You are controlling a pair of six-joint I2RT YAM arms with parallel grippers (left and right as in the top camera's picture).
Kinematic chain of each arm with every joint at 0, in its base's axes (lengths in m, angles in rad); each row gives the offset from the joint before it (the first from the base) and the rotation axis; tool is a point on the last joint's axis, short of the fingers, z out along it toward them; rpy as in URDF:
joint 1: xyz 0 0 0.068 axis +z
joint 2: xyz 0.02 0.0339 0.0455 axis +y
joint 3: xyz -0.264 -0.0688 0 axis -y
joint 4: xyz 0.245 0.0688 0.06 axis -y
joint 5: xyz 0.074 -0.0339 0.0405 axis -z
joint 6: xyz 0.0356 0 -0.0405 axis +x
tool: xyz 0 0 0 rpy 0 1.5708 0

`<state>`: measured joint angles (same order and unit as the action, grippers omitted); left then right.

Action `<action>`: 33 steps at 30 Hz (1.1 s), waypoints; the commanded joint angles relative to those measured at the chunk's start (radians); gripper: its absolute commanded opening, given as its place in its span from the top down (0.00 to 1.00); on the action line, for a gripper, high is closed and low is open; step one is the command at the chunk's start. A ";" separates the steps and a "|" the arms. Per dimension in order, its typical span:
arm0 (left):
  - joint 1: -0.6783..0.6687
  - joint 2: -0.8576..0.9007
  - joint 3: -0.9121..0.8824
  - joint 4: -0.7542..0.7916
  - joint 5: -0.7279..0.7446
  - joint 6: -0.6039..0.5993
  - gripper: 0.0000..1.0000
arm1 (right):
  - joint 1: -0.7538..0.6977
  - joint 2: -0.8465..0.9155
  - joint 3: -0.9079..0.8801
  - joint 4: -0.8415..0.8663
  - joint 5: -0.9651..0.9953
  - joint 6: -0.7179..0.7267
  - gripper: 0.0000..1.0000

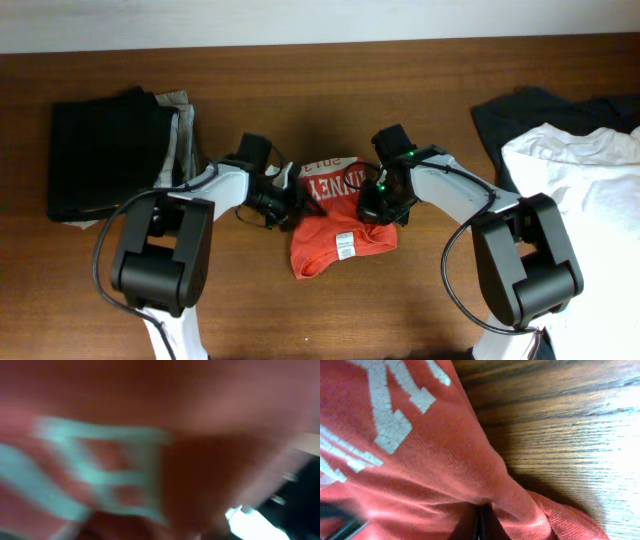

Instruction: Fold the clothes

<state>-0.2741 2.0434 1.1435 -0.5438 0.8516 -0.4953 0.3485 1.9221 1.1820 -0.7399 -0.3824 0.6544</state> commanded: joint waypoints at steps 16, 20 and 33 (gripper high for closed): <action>0.626 -0.163 0.668 -0.256 -0.288 0.201 1.00 | -0.121 -0.392 0.080 -0.162 0.028 -0.099 0.95; 0.716 -0.110 0.665 -0.241 -0.530 -0.041 1.00 | -0.120 -0.392 0.080 -0.192 0.028 -0.100 0.95; 0.846 -0.064 0.656 -0.496 -0.441 -0.022 0.39 | -0.120 -0.392 0.080 -0.256 0.028 -0.127 0.95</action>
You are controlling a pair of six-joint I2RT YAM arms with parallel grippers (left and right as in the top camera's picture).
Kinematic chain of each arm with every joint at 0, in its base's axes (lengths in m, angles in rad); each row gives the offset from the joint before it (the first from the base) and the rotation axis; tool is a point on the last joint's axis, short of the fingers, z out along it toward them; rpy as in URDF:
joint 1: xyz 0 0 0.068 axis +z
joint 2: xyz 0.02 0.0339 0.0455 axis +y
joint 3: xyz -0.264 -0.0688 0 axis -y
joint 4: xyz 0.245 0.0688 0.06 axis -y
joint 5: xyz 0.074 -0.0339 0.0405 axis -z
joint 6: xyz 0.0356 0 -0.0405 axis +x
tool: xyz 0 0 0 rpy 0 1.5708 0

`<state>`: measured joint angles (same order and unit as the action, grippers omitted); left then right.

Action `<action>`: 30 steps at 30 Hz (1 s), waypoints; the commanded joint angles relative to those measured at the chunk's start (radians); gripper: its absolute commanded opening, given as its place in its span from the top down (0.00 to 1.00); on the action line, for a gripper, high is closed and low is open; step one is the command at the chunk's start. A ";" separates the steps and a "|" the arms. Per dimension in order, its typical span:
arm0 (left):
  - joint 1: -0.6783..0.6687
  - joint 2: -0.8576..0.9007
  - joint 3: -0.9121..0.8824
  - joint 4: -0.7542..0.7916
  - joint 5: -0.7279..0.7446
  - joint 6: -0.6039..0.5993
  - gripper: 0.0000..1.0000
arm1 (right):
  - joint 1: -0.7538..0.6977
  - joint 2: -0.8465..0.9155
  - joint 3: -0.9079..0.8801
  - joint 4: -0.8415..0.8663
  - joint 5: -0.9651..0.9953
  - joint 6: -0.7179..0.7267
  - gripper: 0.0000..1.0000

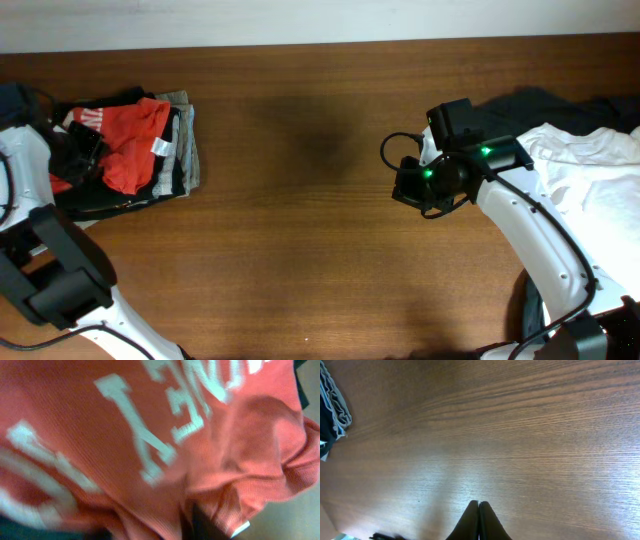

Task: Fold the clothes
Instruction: 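Carry the folded shirt with the left gripper onto the left stack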

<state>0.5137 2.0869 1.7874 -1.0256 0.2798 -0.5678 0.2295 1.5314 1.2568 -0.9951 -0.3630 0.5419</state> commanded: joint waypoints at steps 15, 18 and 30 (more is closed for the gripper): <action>-0.047 -0.211 -0.412 0.237 0.047 0.278 0.76 | -0.001 -0.001 0.006 0.004 0.039 -0.014 0.95; -0.037 -0.213 -0.411 0.251 0.406 0.278 1.00 | -0.001 -0.001 0.006 0.003 0.039 -0.014 0.95; -0.013 -0.435 -0.372 0.143 0.238 0.317 0.63 | -0.001 -0.001 0.006 -0.002 0.039 -0.040 0.95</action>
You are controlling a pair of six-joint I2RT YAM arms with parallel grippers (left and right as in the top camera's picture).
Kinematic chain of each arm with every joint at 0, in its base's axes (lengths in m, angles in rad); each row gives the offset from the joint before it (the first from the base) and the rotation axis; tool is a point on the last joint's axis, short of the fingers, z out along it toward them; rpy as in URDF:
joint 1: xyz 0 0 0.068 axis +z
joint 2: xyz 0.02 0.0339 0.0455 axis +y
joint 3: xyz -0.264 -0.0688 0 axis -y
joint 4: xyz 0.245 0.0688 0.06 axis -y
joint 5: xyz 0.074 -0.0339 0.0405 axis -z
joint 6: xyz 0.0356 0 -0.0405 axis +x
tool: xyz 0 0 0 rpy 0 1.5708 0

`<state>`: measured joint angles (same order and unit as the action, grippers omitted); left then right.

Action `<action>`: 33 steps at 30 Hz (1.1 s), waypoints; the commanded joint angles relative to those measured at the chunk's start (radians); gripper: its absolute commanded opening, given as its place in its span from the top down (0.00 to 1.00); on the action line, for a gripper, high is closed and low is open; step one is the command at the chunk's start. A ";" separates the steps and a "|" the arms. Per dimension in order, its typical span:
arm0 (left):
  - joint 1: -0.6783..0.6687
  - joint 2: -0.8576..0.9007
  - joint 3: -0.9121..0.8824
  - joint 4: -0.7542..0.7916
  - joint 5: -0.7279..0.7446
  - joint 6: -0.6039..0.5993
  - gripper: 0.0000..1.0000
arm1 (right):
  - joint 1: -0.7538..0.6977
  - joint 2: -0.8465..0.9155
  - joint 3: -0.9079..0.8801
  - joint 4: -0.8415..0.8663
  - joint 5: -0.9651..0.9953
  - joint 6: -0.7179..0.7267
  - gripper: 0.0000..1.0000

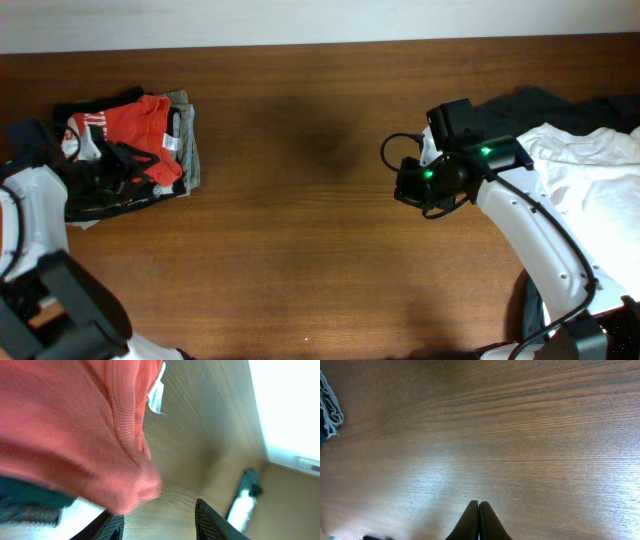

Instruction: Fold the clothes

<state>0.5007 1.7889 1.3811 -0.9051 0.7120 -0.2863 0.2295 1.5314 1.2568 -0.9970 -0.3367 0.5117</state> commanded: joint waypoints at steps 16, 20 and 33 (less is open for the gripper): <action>-0.116 -0.011 0.209 -0.066 -0.465 0.239 0.62 | -0.001 -0.002 0.031 0.028 -0.016 -0.104 0.95; -0.193 -0.223 0.583 -0.365 -0.417 0.497 0.42 | -0.001 -0.104 0.190 0.006 -0.017 -0.251 0.95; -0.591 -0.608 0.629 -0.640 -0.634 0.411 0.01 | -0.001 -0.825 0.309 -0.179 0.188 -0.400 0.01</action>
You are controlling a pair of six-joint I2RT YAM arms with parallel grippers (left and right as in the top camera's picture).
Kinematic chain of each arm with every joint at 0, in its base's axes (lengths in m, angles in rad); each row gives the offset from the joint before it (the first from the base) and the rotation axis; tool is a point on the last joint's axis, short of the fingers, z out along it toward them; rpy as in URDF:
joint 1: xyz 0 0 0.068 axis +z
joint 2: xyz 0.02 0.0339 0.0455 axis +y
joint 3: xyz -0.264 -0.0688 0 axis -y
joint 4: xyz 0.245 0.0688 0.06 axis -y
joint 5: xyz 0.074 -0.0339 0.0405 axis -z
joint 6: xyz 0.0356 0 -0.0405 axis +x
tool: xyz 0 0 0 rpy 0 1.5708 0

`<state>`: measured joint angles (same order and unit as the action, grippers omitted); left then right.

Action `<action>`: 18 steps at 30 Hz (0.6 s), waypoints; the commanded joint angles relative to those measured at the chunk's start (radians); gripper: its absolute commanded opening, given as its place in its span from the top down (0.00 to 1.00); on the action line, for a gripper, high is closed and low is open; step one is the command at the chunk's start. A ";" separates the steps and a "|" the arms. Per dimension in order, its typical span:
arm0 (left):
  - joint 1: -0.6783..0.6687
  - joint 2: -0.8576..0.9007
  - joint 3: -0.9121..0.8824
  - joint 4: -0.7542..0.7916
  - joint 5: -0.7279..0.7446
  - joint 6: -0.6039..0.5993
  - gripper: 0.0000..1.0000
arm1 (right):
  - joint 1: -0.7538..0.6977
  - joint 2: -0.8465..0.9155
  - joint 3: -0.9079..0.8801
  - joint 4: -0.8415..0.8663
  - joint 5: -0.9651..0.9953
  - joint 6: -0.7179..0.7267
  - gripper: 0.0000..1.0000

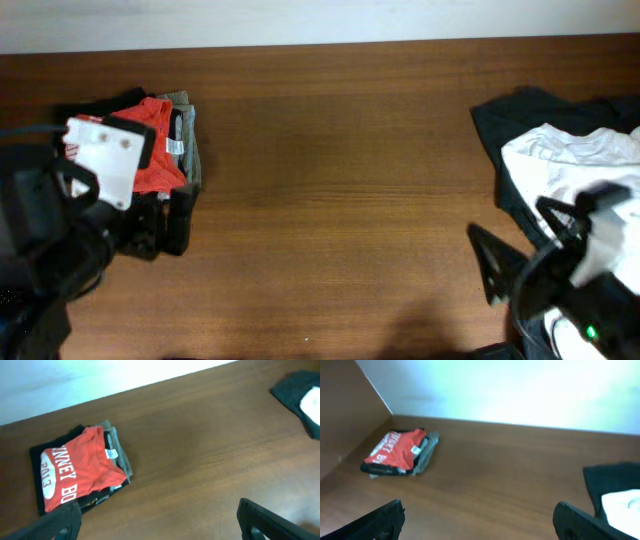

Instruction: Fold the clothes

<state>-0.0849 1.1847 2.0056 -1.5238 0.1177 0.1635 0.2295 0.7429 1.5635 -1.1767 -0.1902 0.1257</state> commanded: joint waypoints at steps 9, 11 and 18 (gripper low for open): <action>-0.005 -0.002 0.005 -0.096 -0.029 -0.039 0.01 | -0.001 -0.050 -0.001 -0.021 0.042 -0.014 0.01; -0.005 -0.002 0.005 -0.116 -0.029 -0.039 0.01 | -0.001 -0.050 -0.001 -0.025 0.048 -0.014 0.01; -0.005 -0.002 0.005 -0.117 -0.029 -0.039 0.01 | -0.121 -0.089 -0.251 0.218 0.176 -0.021 0.01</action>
<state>-0.0849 1.1847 2.0056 -1.6394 0.0959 0.1333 0.1730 0.6765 1.4666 -1.0252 -0.0517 0.1081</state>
